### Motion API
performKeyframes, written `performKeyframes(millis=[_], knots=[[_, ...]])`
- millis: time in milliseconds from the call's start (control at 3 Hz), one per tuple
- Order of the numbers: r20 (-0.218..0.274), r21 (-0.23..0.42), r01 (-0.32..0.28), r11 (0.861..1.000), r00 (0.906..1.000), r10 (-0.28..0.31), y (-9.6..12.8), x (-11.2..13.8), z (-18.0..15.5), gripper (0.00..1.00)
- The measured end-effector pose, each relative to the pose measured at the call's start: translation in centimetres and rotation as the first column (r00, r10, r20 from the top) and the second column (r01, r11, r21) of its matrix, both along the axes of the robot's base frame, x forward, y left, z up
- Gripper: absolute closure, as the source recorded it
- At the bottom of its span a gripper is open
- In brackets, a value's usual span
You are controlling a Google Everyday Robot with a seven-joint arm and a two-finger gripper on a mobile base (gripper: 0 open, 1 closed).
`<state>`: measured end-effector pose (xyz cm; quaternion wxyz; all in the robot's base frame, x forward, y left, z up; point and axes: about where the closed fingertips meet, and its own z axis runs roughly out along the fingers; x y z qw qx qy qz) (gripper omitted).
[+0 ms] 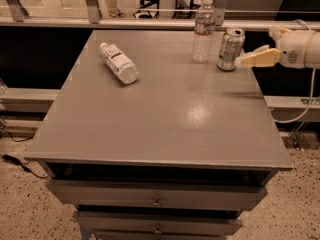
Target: Move 7up can near water bottle
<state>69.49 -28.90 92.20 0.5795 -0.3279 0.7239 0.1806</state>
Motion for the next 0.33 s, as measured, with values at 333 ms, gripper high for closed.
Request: performKeyframes(millis=[333], knots=[[0.113,0.024,0.050,0.998,0.9922,-0.053,-4.09,-5.53,3.05,0.00]])
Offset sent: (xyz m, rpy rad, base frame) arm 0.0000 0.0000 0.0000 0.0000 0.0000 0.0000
